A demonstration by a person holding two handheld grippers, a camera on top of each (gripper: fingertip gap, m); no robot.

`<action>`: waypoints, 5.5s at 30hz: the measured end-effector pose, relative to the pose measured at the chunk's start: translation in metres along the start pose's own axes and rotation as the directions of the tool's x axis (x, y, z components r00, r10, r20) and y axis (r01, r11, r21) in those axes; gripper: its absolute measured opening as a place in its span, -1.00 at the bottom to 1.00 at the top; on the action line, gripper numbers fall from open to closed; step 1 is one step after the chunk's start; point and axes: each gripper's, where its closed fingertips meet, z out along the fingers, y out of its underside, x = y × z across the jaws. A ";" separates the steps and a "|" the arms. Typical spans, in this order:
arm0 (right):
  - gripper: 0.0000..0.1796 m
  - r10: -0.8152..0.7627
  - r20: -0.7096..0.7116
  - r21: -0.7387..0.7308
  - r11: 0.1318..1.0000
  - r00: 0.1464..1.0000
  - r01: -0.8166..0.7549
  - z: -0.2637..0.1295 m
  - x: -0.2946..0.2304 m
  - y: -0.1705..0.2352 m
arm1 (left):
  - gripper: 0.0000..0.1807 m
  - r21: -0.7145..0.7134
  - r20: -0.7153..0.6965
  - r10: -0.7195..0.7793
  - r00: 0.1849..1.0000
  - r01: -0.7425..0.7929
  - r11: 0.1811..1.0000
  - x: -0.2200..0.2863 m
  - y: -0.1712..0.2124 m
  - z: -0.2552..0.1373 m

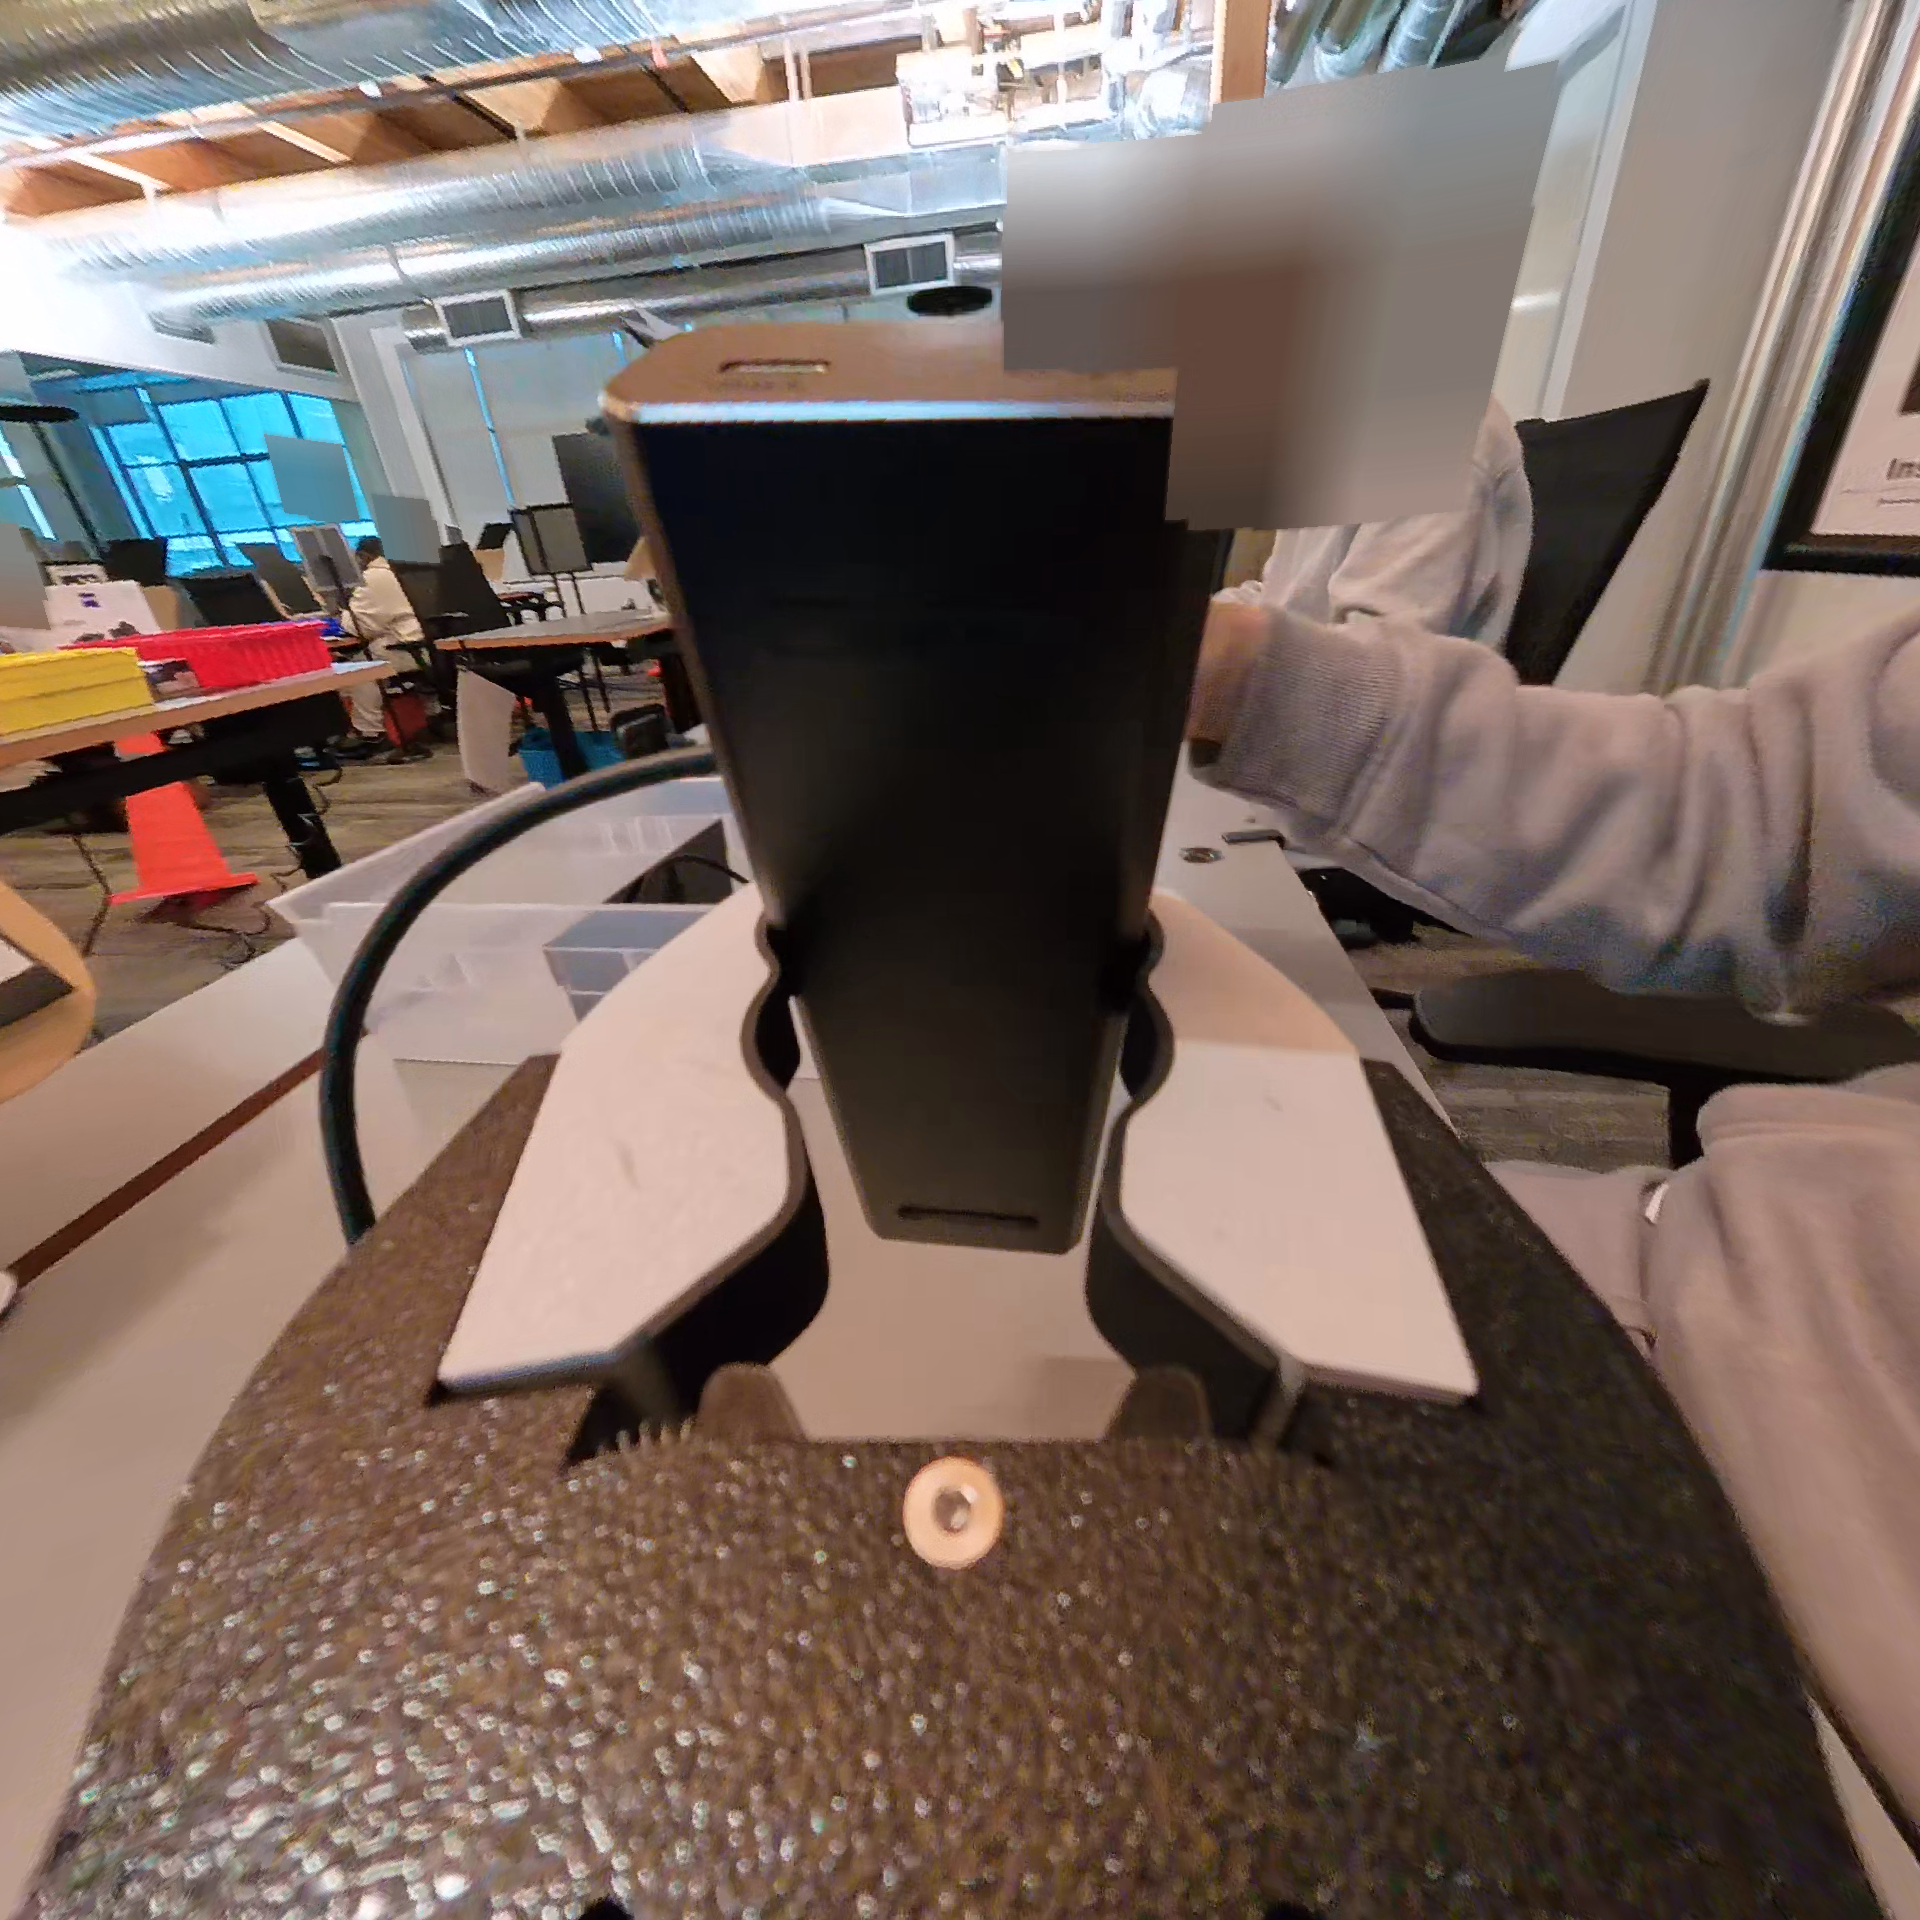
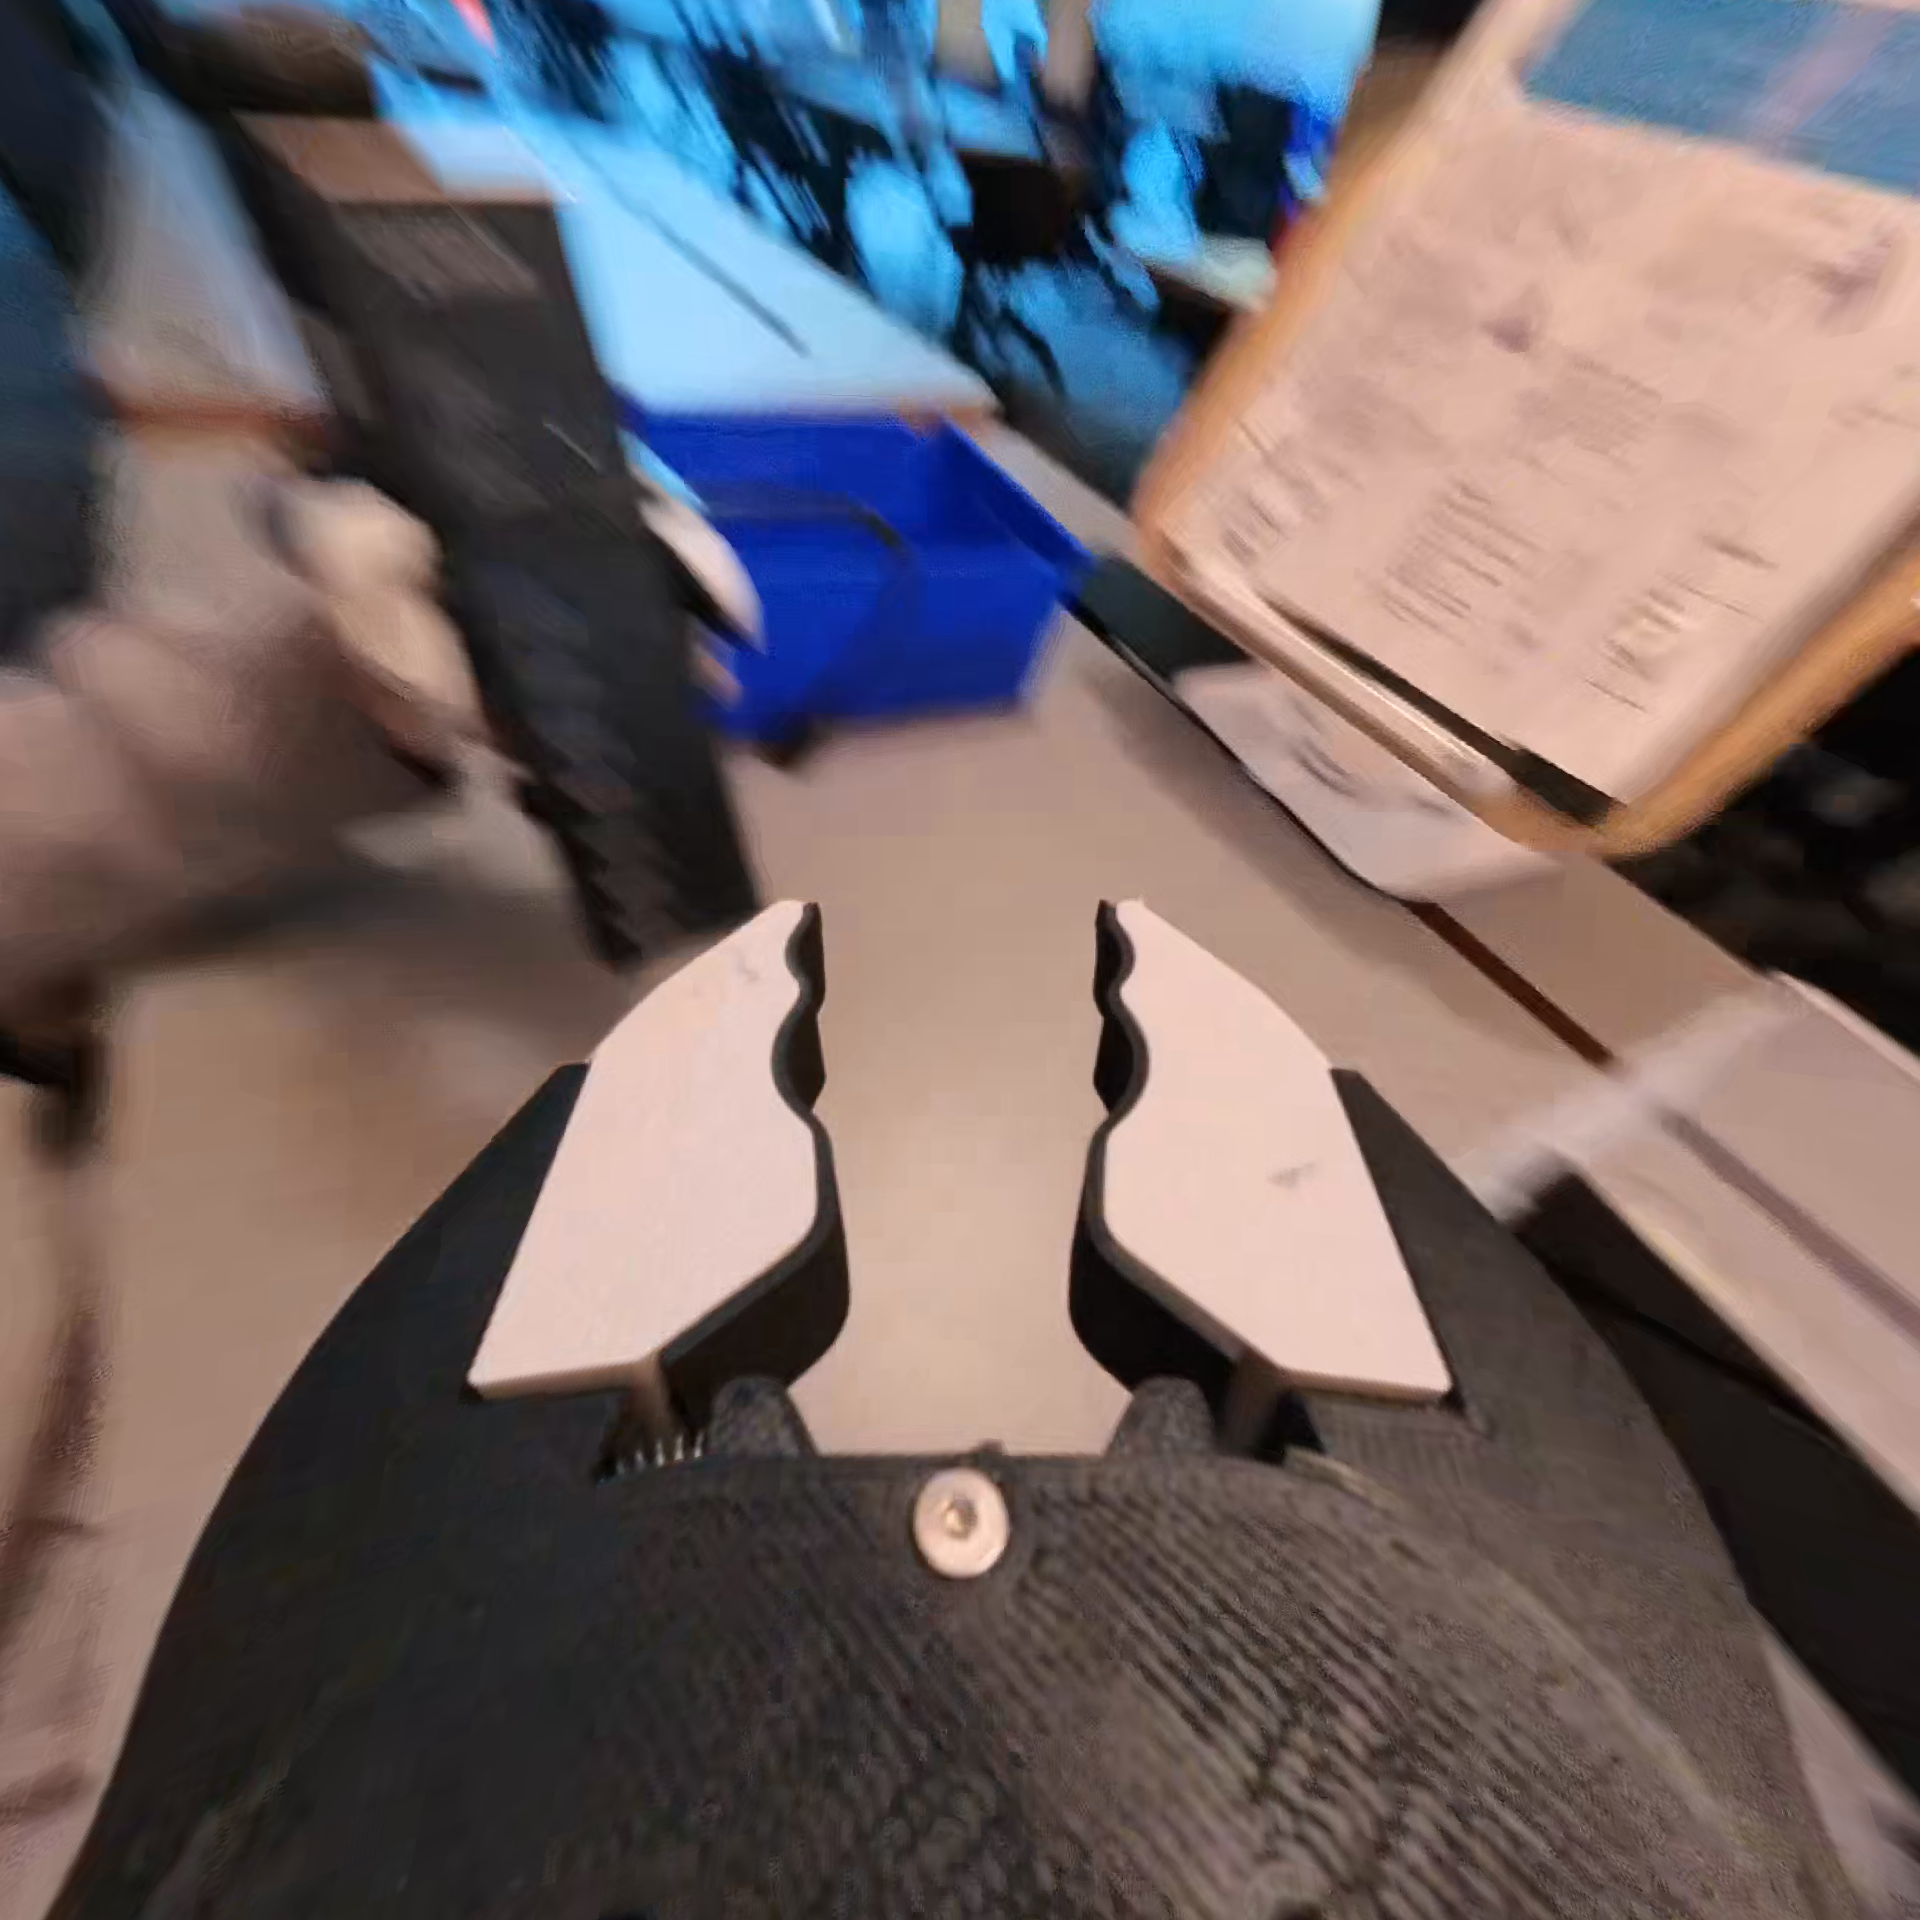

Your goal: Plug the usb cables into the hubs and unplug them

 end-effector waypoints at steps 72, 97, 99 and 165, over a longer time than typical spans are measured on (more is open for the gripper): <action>-0.36 -0.050 0.108 0.213 0.977 0.993 0.026 0.028 -0.106 -0.038 | -0.32 -0.143 -0.192 0.048 0.980 -0.077 0.987 0.056 0.034 0.049; -0.85 0.806 0.280 -0.187 0.579 0.522 -0.793 0.018 -0.105 0.020 | -0.32 -0.150 -0.144 0.165 0.976 -0.186 0.971 0.046 0.042 0.045; -0.86 0.830 0.292 -0.202 0.539 0.475 -0.818 0.019 -0.105 0.021 | -0.32 -0.153 -0.144 0.174 0.974 -0.196 0.969 0.046 0.043 0.044; -0.90 0.726 0.162 -0.114 0.686 0.668 -0.719 -0.120 -0.002 0.006 | -0.33 -0.023 0.067 0.235 0.970 -0.234 0.972 0.006 0.001 0.001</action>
